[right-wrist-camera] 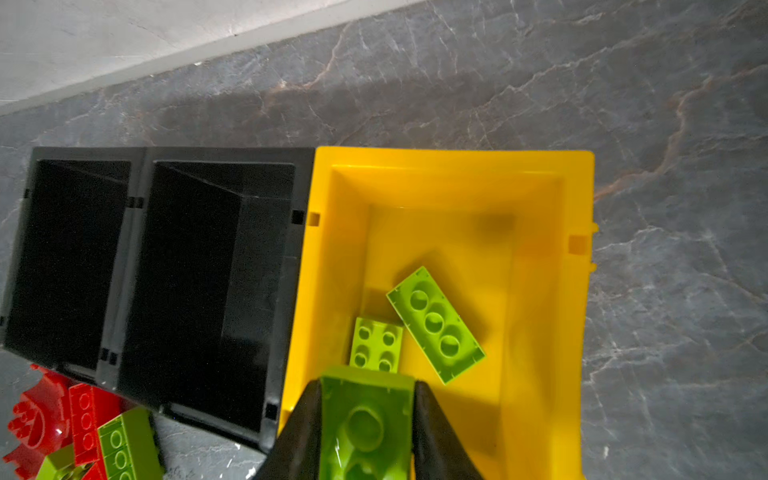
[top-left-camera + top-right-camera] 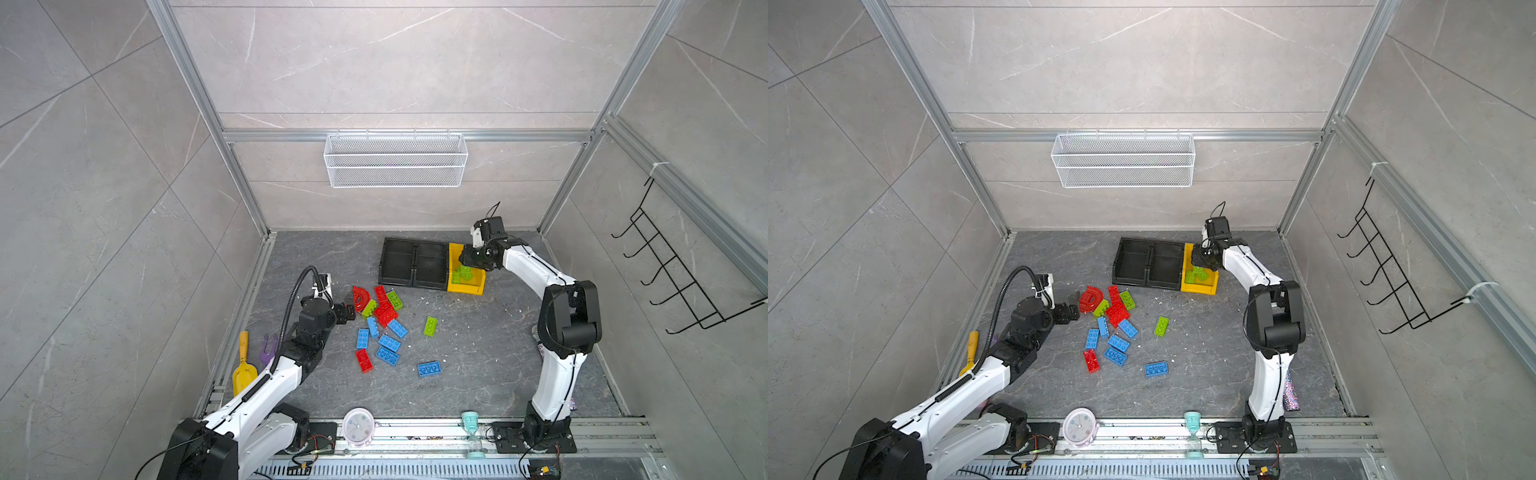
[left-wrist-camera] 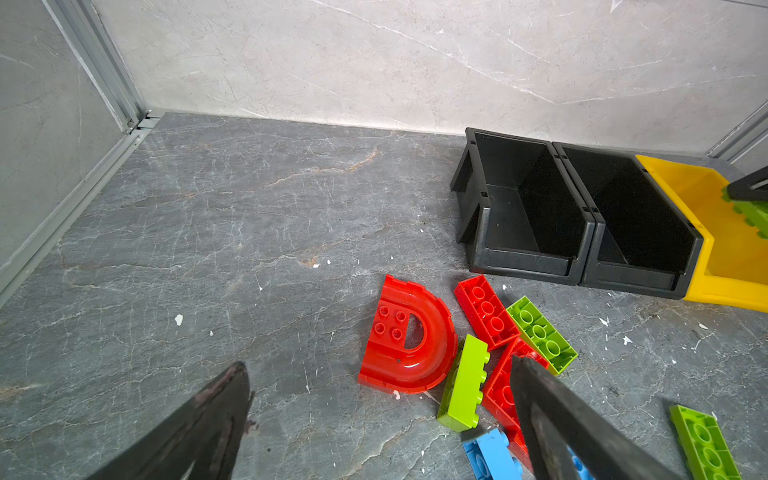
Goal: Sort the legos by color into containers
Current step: 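Carry the lime-green brick over the yellow bin and release it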
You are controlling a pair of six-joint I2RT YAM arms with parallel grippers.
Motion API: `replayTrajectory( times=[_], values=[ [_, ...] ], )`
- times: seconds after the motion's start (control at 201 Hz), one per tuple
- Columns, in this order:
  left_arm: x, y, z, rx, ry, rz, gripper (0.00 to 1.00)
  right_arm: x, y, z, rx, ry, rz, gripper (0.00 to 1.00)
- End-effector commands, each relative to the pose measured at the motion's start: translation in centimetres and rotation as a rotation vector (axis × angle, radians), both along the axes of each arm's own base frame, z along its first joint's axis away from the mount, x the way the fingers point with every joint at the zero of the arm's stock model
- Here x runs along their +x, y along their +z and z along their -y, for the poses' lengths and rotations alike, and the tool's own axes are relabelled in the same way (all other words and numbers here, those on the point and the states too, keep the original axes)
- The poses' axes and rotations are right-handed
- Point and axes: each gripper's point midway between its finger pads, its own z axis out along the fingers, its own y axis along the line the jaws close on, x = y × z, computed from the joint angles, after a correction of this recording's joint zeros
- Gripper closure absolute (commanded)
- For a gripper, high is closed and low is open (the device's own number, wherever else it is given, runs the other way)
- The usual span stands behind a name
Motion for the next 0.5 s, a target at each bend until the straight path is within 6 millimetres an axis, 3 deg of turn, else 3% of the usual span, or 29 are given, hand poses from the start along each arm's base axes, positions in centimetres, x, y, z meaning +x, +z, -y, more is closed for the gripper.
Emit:
replayTrajectory(
  times=[0.0, 0.05, 0.179, 0.348, 0.498],
  values=[
    [0.3, 1.6, 0.1, -0.018, -0.002, 0.061, 0.0, 0.9, 0.3, 0.4, 0.005, -0.01, 0.02, 0.64],
    [0.3, 1.5, 0.0, -0.017, 0.002, 0.058, 0.0, 0.8, 0.1, 0.2, 0.013, -0.006, 0.016, 0.53],
    [0.5, 1.2, 0.1, -0.017, 0.004, 0.053, 0.0, 0.3, 0.7, 0.7, -0.004, -0.013, 0.024, 0.36],
    [0.3, 1.5, 0.3, -0.014, -0.015, 0.05, 0.0, -2.3, 4.1, 0.6, 0.015, 0.002, 0.082, 0.35],
    [0.0, 1.9, 0.0, -0.02, -0.004, 0.073, 0.0, -8.2, 5.2, -1.8, 0.056, 0.051, 0.099, 0.33]
  ],
)
